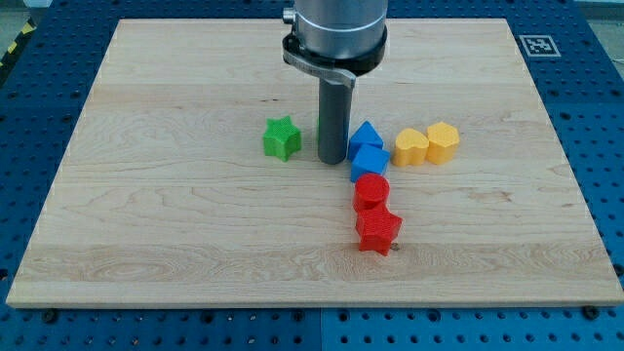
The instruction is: Push the green circle diagonal to the blue triangle
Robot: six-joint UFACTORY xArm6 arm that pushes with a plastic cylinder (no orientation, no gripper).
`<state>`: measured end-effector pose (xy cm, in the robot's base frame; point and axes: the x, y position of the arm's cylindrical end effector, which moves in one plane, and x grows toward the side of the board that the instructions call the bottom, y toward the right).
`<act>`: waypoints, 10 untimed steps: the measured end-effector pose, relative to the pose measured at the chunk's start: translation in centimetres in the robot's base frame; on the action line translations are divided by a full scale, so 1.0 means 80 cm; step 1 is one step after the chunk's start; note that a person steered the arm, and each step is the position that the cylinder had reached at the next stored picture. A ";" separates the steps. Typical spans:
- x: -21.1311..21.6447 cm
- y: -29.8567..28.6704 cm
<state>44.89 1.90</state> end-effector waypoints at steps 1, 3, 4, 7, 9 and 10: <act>-0.028 0.000; -0.045 0.015; -0.045 0.038; -0.065 0.041; -0.101 0.011; -0.104 0.012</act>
<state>36.59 2.86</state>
